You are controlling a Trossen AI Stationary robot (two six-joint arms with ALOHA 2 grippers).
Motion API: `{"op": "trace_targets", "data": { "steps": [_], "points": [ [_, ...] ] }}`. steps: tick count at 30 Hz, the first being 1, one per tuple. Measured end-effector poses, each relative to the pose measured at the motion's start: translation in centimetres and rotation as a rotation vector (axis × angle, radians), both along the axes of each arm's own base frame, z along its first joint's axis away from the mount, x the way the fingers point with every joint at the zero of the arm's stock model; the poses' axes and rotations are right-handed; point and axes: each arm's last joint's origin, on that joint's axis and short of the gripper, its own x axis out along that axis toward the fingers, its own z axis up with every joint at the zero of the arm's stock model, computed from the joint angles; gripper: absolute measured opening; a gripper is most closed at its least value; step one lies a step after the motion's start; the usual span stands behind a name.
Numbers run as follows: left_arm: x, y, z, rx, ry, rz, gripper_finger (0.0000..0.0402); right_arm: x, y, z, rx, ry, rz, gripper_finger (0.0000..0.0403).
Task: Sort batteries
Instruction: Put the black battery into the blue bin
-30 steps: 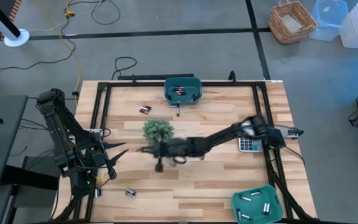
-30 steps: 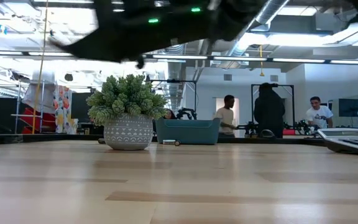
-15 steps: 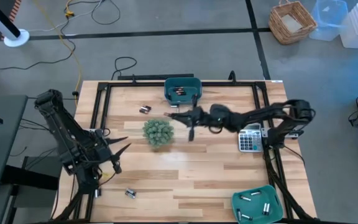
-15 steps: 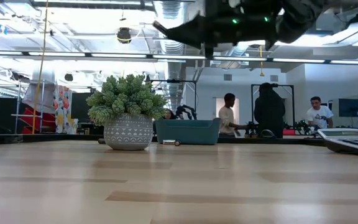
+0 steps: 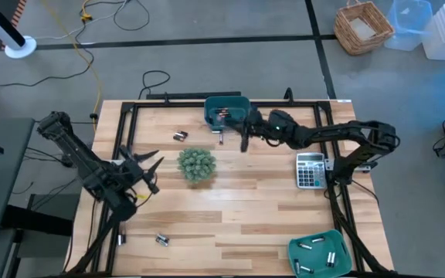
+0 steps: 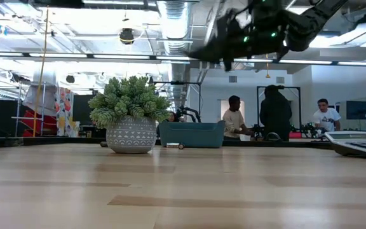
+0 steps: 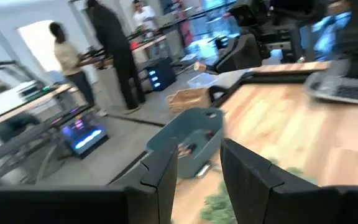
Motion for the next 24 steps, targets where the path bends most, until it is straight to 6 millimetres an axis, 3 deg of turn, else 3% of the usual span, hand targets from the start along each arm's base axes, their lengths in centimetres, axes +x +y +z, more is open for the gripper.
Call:
{"op": "trace_targets", "data": {
  "steps": [6,12,16,19,24],
  "points": [
    [1.3,2.5,-1.4,-0.039,0.075,0.137,0.0116,-0.7,-3.8,0.9,0.050,0.092,-0.279,0.0001],
    [2.2,4.2,-1.6,-0.094,0.150,0.202,0.0116,0.1,-6.8,0.6,0.096,0.180,-0.361,0.0002],
    [2.5,4.5,-1.6,-0.098,0.175,0.211,0.0116,1.5,-8.2,-0.8,0.136,0.270,-0.380,0.0011],
    [2.5,4.7,-1.6,-0.096,0.182,0.217,0.0116,2.6,-8.9,-1.4,0.152,0.322,-0.381,0.0042],
    [2.5,4.7,-1.6,-0.103,0.185,0.215,0.0116,3.8,-9.5,-1.9,0.155,0.354,-0.377,0.0129]
  ]
}}
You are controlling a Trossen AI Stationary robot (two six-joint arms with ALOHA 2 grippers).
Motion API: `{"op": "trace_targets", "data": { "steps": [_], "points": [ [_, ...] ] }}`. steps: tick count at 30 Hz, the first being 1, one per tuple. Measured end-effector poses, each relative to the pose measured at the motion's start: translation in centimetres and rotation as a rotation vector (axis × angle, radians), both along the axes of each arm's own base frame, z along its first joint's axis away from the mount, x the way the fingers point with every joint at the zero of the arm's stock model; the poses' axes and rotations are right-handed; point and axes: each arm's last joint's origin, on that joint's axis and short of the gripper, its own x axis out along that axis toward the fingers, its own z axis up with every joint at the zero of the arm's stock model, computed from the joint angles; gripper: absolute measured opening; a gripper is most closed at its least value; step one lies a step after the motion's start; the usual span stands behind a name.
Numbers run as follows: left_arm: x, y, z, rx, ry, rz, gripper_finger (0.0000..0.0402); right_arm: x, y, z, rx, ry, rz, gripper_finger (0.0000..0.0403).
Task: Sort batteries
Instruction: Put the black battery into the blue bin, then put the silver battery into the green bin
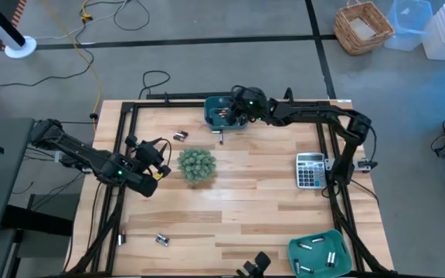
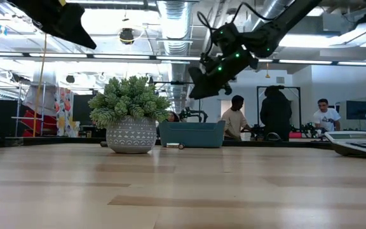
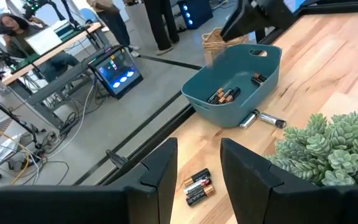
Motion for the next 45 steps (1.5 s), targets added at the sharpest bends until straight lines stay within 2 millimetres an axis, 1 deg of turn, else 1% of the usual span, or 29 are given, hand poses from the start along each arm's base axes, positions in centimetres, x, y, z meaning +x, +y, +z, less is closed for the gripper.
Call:
{"op": "trace_targets", "data": {
  "steps": [4,7,9,14,19,21,25,27,30,33,38,40,45],
  "points": [
    [0.0,0.0,0.0,-0.014,0.000,-0.005,0.0116,0.1,-0.1,0.6,-0.014,-0.016,0.002,0.0191],
    [0.0,0.0,0.0,-0.025,-0.011,-0.002,0.0116,0.0,0.1,1.0,-0.030,-0.008,0.011,0.0213],
    [0.0,-0.1,-0.1,-0.045,-0.006,-0.010,0.0116,0.0,0.5,1.5,-0.052,0.001,0.030,0.0217],
    [0.2,0.0,-0.3,-0.087,0.042,-0.041,0.0116,-0.2,2.6,4.0,-0.129,0.003,0.110,0.0215],
    [0.3,-0.4,-0.7,-0.171,0.193,-0.169,0.0116,-0.8,5.5,6.7,-0.167,-0.014,0.225,0.0215],
    [0.3,-0.6,-0.9,-0.218,0.264,-0.239,0.0116,-1.0,6.8,7.3,-0.182,-0.020,0.262,0.0215],
    [0.4,-1.0,-1.2,-0.294,0.382,-0.372,0.0116,-1.7,9.4,7.0,-0.177,-0.010,0.330,0.0215],
    [0.3,-1.2,-1.4,-0.359,0.437,-0.453,0.0119,-2.0,10.6,6.8,-0.173,-0.018,0.358,0.0215],
    [0.5,-1.9,-1.8,-0.479,0.497,-0.563,0.0133,-2.3,12.1,6.0,-0.141,-0.018,0.392,0.0215],
    [0.9,-3.0,-2.7,-0.582,0.584,-0.660,0.0157,-2.3,13.4,4.9,-0.112,-0.013,0.422,0.0215],
    [1.9,-5.6,-4.9,-0.743,0.728,-0.733,0.0205,-2.2,14.9,4.2,-0.090,-0.021,0.453,0.0215],
    [2.4,-6.7,-5.6,-0.777,0.747,-0.748,0.0219,-2.2,15.3,4.2,-0.093,-0.028,0.463,0.0215],
    [3.7,-9.1,-6.9,-0.809,0.756,-0.790,0.0230,-2.1,15.8,4.3,-0.092,-0.046,0.476,0.0215]
  ]
}}
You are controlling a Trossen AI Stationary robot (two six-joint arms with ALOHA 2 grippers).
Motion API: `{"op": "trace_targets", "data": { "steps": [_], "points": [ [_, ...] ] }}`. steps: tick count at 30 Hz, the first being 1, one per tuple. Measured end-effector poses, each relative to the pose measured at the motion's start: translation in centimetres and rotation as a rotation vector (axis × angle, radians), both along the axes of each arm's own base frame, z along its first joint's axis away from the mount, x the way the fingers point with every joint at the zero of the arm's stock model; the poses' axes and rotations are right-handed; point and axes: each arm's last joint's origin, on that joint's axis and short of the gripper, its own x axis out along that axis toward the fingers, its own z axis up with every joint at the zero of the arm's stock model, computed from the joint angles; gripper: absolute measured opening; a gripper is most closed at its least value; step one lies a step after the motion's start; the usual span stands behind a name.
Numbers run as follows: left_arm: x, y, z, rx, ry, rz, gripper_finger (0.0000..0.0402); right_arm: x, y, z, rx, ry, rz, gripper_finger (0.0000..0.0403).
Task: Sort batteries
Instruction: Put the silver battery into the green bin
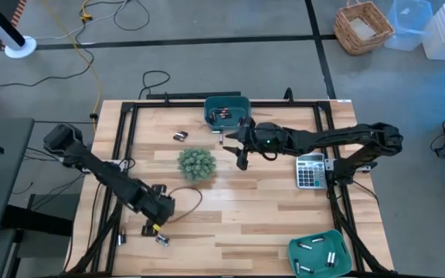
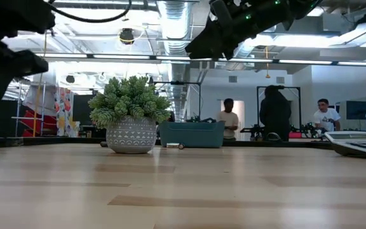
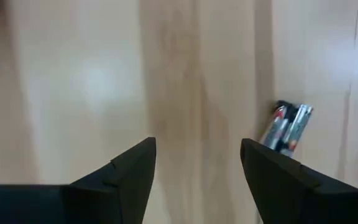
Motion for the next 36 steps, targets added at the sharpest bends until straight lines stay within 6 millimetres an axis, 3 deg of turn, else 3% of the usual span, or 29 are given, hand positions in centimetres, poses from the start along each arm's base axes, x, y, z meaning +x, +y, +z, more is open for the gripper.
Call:
{"op": "trace_targets", "data": {
  "steps": [7,18,32,36],
  "points": [
    [0.5,-2.8,-2.4,-0.056,0.071,-0.022,0.0231,0.0,0.0,0.0,0.000,0.001,-0.003,0.0215],
    [0.3,-4.8,-4.1,-0.068,0.088,-0.020,0.0231,0.0,0.0,0.0,0.016,-0.003,-0.009,0.0215],
    [0.2,-4.9,-4.7,-0.017,0.094,0.005,0.0231,0.0,0.0,0.0,0.016,-0.003,-0.009,0.0215],
    [0.1,-4.7,-5.1,0.008,0.086,0.005,0.0214,0.0,0.0,0.0,0.016,-0.003,-0.010,0.0215]
  ]
}}
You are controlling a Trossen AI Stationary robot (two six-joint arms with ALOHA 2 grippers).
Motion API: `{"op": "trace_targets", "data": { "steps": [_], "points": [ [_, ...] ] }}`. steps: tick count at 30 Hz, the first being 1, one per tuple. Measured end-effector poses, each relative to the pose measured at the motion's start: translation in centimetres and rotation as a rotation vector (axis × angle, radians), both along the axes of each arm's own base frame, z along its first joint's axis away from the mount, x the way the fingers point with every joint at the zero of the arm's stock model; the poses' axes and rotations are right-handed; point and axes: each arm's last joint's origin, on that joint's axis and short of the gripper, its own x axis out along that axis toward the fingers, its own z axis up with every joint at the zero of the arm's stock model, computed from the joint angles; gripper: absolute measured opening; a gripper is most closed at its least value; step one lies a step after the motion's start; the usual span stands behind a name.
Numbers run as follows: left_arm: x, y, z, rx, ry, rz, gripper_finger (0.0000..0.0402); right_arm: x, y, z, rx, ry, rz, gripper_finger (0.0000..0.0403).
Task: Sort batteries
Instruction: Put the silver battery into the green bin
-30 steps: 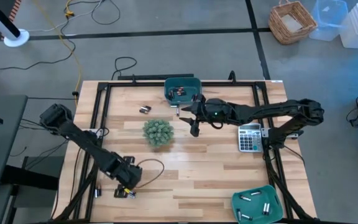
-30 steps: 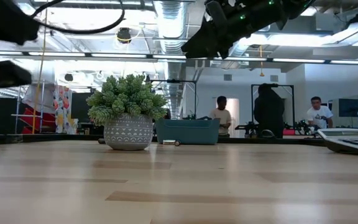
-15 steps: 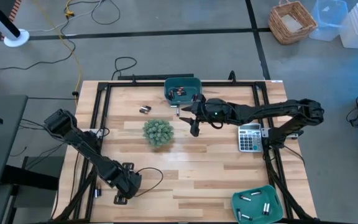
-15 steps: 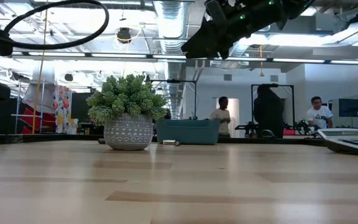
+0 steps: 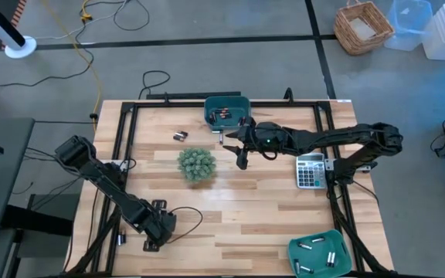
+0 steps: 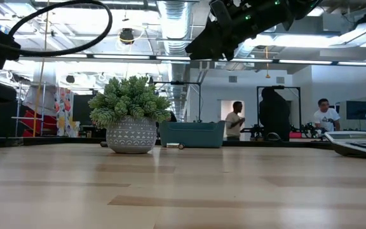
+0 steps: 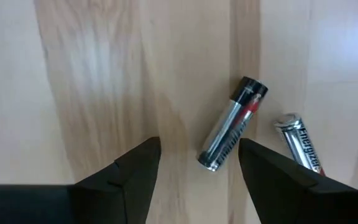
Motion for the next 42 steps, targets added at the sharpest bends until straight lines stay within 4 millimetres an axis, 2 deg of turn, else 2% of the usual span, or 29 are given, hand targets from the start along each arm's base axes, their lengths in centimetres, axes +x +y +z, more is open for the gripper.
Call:
{"op": "trace_targets", "data": {
  "steps": [7,15,18,26,39,42],
  "points": [
    [0.0,0.4,-0.3,0.062,-0.049,0.001,0.0166,0.0,0.0,0.0,0.000,0.001,0.000,0.0215],
    [0.8,0.5,-0.2,0.180,-0.209,-0.020,0.0127,0.0,-0.3,0.0,0.000,0.001,-0.007,0.0215],
    [1.2,0.7,-0.3,0.170,-0.237,-0.045,0.0120,0.0,-0.3,0.0,0.000,0.001,-0.008,0.0215],
    [1.7,2.5,-2.1,0.123,-0.307,-0.070,0.0122,-0.1,-0.3,-0.1,0.001,0.008,-0.008,0.0215],
    [2.7,3.7,-2.6,0.102,-0.373,-0.107,0.0118,-0.1,-0.7,-0.1,0.002,0.010,-0.022,0.0215],
    [2.7,3.7,-2.6,0.106,-0.377,-0.104,0.0102,-0.1,-0.7,-0.1,0.001,0.010,-0.021,0.0215]
  ]
}}
